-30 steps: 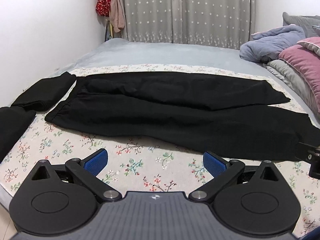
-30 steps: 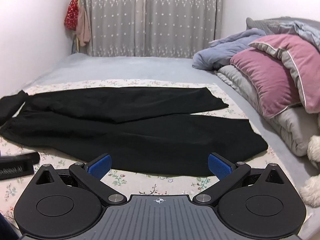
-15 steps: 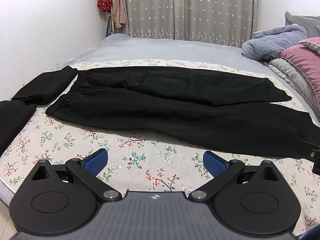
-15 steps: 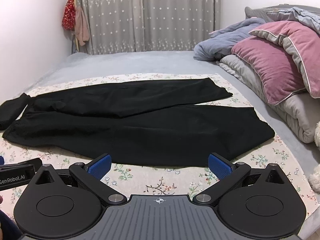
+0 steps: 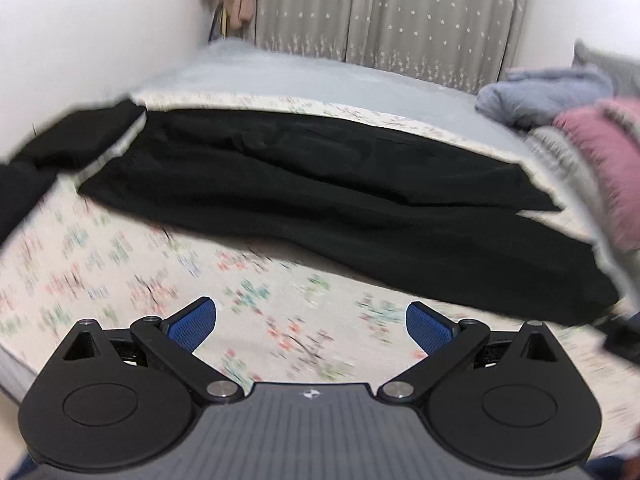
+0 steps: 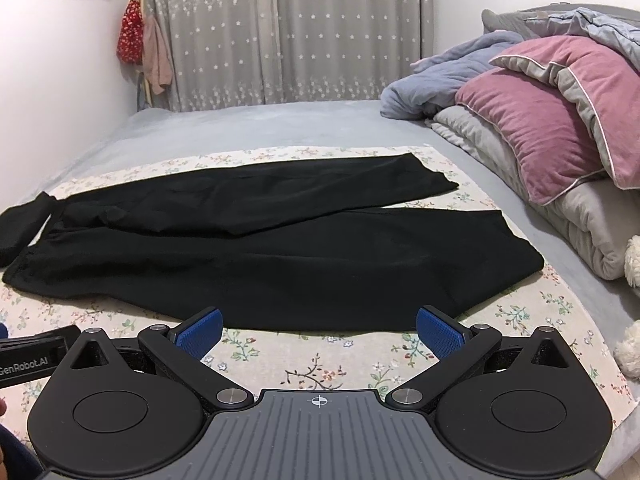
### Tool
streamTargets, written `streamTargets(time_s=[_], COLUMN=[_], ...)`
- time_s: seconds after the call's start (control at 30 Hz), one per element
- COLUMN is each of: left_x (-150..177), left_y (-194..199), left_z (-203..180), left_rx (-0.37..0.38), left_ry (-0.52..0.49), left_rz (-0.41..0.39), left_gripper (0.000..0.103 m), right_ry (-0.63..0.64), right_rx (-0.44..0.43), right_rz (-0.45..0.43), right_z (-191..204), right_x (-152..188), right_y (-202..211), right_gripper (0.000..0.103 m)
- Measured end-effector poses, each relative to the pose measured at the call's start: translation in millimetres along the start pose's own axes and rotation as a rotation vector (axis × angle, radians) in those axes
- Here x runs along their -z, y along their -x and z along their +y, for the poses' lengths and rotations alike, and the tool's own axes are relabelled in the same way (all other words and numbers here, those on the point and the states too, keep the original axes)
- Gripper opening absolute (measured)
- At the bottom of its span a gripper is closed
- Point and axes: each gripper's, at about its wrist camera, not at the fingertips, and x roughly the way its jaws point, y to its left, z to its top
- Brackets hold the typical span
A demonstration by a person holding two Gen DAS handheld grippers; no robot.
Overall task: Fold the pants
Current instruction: 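Move both grippers toward the waistband of the black pants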
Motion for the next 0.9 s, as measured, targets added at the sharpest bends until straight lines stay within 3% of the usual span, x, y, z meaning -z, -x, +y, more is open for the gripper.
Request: streamTargets(time_s=[0.07,0.17,0.27,0.37,0.5,0.9], left_x=[-5,-13,-14,-18,-28,-69], left_y=[19,53,82,104,126,102], left_z=[1,-7,-22,-29,-34,-33], left_rx=[0.028,0.01,-0.007,0.04,0.079,0.099], left_ry=[0.045,0.039,-0.01,-0.033,-0.081,-0.078], left_rz=[-0.001,-0.028,-0.044,0.005,-0.019,-0.058], left_gripper=[0.103,0.103,0.103,0.103,0.103,0.103], right_ry=[-0.001,-0.001,0.004,0.004,-0.001,0.018], right_rx=[0.004,0.012,0.019,0.029,0.013,0.065], right_rz=[0.001,0.007,0.021,0.035,0.054,0.073], right_z=[-2,-6,-9,-12,-11,-8], right_x=[0,1,2,3,1,-5], right_y=[0,-1,-6,-10,-16,-41], right_gripper=[0.103,0.103,0.103,0.103,0.103,0.103])
